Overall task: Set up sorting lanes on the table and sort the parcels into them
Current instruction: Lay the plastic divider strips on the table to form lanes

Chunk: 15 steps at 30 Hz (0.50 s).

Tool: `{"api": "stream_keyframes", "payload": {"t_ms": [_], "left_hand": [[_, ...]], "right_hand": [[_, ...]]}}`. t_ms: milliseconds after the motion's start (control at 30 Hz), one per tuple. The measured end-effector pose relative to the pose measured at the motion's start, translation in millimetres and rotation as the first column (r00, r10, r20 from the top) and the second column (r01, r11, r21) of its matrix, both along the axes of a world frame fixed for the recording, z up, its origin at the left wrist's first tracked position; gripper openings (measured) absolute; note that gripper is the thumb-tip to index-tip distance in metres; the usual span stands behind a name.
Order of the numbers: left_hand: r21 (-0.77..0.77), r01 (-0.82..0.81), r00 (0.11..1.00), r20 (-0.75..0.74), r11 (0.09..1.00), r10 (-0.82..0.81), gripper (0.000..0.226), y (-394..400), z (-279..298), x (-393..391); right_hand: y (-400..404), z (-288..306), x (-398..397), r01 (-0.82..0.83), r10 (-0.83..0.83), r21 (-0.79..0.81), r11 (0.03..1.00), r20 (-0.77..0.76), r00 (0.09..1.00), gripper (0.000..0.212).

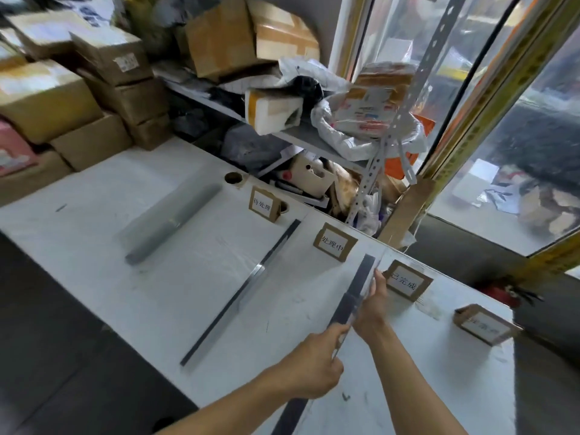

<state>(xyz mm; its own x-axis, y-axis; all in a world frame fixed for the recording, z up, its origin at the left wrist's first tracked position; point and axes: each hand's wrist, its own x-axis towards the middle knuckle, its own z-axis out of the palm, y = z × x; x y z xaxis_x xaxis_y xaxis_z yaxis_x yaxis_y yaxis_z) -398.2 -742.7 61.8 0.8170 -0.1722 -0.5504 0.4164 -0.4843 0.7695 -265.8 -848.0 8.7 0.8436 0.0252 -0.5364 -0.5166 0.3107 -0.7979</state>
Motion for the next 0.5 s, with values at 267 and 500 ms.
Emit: {"api": "stream_keyframes", "payload": {"t_ms": [267,500], "left_hand": [[0.094,-0.005,0.998,-0.065,0.996,0.011,0.051,-2.2,-44.0,-9.5],[0.085,0.002,0.998,-0.067,0.996,0.004,0.052,-13.2,-54.1,-14.8]], "right_hand": [[-17.2,-114.5,35.3,-0.016,0.01,-0.085,0.996,-0.071,0.997,0.108],[-29.3,-121.5,45.7,-0.023,0.019,-0.073,0.997,-0.064,0.998,0.13]]}}
